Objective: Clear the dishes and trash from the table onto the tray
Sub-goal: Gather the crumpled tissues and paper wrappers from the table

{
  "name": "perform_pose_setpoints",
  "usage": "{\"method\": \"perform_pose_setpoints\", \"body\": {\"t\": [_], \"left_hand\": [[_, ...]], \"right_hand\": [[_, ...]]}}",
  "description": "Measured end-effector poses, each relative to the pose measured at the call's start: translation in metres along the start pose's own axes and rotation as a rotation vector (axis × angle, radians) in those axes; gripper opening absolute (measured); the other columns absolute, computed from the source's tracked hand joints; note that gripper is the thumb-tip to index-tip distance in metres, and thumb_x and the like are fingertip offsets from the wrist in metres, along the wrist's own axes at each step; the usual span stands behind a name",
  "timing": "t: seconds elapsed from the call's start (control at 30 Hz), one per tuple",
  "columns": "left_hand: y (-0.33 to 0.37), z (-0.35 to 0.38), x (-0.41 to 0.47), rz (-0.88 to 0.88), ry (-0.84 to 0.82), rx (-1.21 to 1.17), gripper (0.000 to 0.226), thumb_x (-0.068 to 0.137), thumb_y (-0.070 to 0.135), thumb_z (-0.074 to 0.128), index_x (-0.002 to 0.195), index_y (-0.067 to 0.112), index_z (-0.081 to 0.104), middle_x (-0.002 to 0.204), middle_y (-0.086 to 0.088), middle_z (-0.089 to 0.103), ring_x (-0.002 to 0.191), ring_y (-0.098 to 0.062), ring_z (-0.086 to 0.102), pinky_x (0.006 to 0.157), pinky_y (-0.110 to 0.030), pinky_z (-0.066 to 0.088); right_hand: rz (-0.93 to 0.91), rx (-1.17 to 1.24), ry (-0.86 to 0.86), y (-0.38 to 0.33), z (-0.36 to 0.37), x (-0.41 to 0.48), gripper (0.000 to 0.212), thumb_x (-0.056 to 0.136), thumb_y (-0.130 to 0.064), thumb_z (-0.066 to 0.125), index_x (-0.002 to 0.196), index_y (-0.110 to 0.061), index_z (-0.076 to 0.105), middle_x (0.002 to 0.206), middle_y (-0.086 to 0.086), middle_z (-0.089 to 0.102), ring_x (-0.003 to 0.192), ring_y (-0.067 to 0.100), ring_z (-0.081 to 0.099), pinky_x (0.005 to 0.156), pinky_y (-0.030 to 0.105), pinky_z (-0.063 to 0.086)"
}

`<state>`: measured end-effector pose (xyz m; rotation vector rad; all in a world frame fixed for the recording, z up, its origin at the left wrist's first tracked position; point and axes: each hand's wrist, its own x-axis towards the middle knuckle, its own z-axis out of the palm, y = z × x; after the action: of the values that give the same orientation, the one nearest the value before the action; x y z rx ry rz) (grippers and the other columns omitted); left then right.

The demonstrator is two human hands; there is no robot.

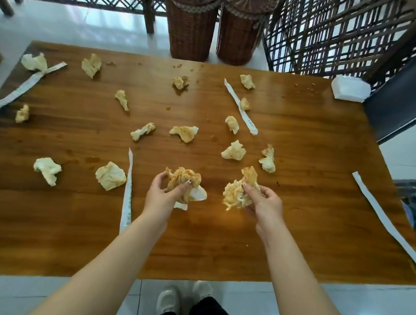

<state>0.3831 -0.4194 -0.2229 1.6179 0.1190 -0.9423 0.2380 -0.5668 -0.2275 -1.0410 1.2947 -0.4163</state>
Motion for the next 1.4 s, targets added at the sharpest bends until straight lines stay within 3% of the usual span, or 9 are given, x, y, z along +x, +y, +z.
{"method": "perform_pose_setpoints", "body": {"t": [0.13, 0.33, 0.53, 0.67, 0.83, 0.93, 1.13, 1.27, 1.4], "left_hand": [[0.006, 0.027, 0.013, -0.015, 0.015, 0.035, 0.077, 0.076, 0.028, 0.079, 0.142, 0.03, 0.039, 0.129, -0.005, 0.055, 0.117, -0.028, 0.055, 0.104, -0.051, 0.041], [0.018, 0.073, 0.039, -0.117, 0.035, 0.045, 0.066, 0.075, 0.03, 0.08, 0.132, 0.01, 0.052, 0.118, -0.005, 0.063, 0.114, -0.025, 0.056, 0.105, -0.044, 0.042], [0.032, 0.119, 0.067, -0.149, 0.011, 0.159, 0.063, 0.069, 0.03, 0.084, 0.122, 0.007, 0.059, 0.116, -0.01, 0.066, 0.115, -0.03, 0.057, 0.106, -0.049, 0.04], [0.041, 0.14, 0.086, -0.098, -0.013, 0.253, 0.045, 0.075, 0.033, 0.079, 0.111, 0.011, 0.061, 0.111, -0.003, 0.065, 0.112, -0.023, 0.054, 0.103, -0.04, 0.038], [0.046, 0.15, 0.093, 0.013, -0.073, 0.4, 0.02, 0.076, 0.039, 0.077, 0.086, 0.028, 0.066, 0.144, 0.001, 0.045, 0.136, -0.023, 0.037, 0.113, -0.049, 0.029], [0.043, 0.156, 0.103, 0.046, -0.089, 0.468, 0.023, 0.078, 0.036, 0.076, 0.095, 0.022, 0.071, 0.14, -0.001, 0.05, 0.134, -0.022, 0.04, 0.111, -0.044, 0.033], [0.036, 0.168, 0.114, 0.112, -0.134, 0.699, 0.044, 0.075, 0.037, 0.078, 0.112, 0.017, 0.068, 0.113, 0.001, 0.066, 0.103, -0.016, 0.06, 0.089, -0.033, 0.051], [0.031, 0.169, 0.114, 0.193, -0.116, 0.85, 0.044, 0.073, 0.042, 0.078, 0.111, 0.021, 0.069, 0.109, 0.003, 0.067, 0.11, -0.023, 0.055, 0.091, -0.045, 0.05], [0.029, 0.169, 0.114, 0.226, -0.078, 0.861, 0.039, 0.073, 0.046, 0.077, 0.106, 0.026, 0.071, 0.101, 0.003, 0.068, 0.104, -0.023, 0.058, 0.086, -0.044, 0.053]], "right_hand": [[0.005, 0.095, -0.014, -0.013, -0.015, 0.012, 0.032, 0.084, -0.018, 0.072, 0.111, -0.014, 0.055, 0.103, 0.005, 0.066, 0.086, 0.015, 0.066, 0.063, 0.025, 0.052], [0.021, 0.017, -0.123, -0.03, -0.035, 0.05, 0.029, 0.085, -0.017, 0.068, 0.112, -0.008, 0.063, 0.093, 0.004, 0.073, 0.089, 0.021, 0.068, 0.089, 0.041, 0.053], [0.032, -0.017, -0.217, -0.053, -0.06, 0.098, 0.019, 0.081, -0.012, 0.073, 0.099, -0.01, 0.067, 0.093, 0.006, 0.073, 0.092, 0.024, 0.068, 0.089, 0.038, 0.051], [0.051, -0.031, -0.238, -0.062, -0.072, 0.123, 0.014, 0.082, -0.01, 0.072, 0.094, -0.004, 0.068, 0.089, 0.008, 0.074, 0.089, 0.025, 0.068, 0.094, 0.043, 0.049], [0.089, 0.003, -0.217, -0.069, -0.077, 0.139, 0.01, 0.084, -0.014, 0.07, 0.09, -0.005, 0.068, 0.083, 0.006, 0.075, 0.087, 0.026, 0.068, 0.09, 0.043, 0.05], [0.083, 0.012, -0.217, -0.074, -0.074, 0.141, 0.008, 0.084, -0.013, 0.069, 0.089, -0.006, 0.068, 0.079, 0.003, 0.073, 0.081, 0.021, 0.066, 0.081, 0.034, 0.051], [0.09, 0.022, -0.137, -0.069, -0.077, 0.146, 0.021, 0.08, -0.017, 0.073, 0.098, -0.006, 0.069, 0.089, 0.005, 0.074, 0.094, 0.025, 0.066, 0.095, 0.039, 0.048], [0.015, -0.036, -0.1, -0.068, -0.078, 0.14, 0.024, 0.083, -0.015, 0.071, 0.105, -0.008, 0.065, 0.09, 0.001, 0.071, 0.081, 0.012, 0.066, 0.063, 0.016, 0.05], [-0.012, -0.084, -0.077, -0.065, -0.072, 0.137, 0.032, 0.082, -0.016, 0.073, 0.111, -0.008, 0.064, 0.093, 0.0, 0.07, 0.079, 0.008, 0.065, 0.057, 0.012, 0.046]]}}
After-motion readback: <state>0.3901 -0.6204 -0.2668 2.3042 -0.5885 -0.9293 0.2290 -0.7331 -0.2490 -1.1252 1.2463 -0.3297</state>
